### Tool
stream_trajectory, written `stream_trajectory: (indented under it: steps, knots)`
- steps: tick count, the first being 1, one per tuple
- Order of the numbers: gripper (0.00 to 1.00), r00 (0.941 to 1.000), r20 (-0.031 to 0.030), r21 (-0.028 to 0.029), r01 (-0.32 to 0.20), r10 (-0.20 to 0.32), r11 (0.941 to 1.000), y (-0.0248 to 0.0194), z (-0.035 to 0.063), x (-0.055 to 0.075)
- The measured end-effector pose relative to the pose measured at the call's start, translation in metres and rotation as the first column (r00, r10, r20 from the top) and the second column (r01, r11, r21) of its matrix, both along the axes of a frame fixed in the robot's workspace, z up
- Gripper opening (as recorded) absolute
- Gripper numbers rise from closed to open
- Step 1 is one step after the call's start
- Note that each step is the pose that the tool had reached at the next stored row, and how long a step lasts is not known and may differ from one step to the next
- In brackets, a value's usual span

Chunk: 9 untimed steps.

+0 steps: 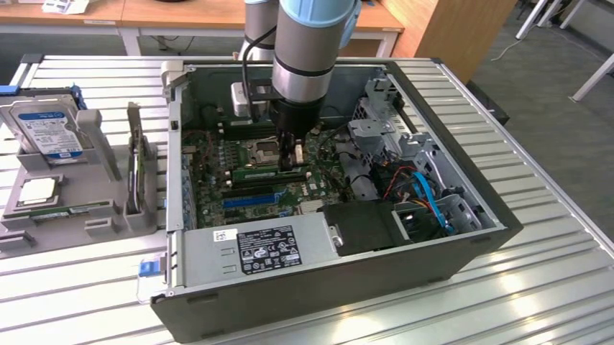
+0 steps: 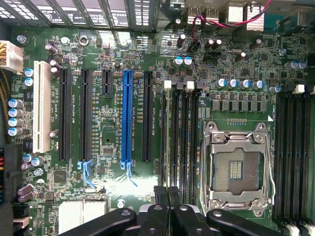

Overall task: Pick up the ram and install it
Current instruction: 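Insert the ram into the slot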

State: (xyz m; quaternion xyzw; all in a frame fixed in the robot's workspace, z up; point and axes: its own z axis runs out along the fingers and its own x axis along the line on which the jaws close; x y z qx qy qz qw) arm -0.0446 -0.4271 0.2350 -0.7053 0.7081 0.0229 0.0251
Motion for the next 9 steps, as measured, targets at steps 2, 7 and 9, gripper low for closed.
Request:
stream_trajectory:
  steps: [2, 7, 9]
  knots:
    - [0.11, 1.0, 0.0, -0.0001, 0.0, 0.0, 1.0, 0.0, 0.0, 0.0]
    - [0.11, 1.0, -0.0001, -0.0002, 0.0, 0.0, 1.0, 0.0003, 0.0001, 0.0]
    - [0.11, 1.0, -0.0001, -0.0002, 0.0, 0.0, 1.0, 0.0003, 0.0001, 0.0]
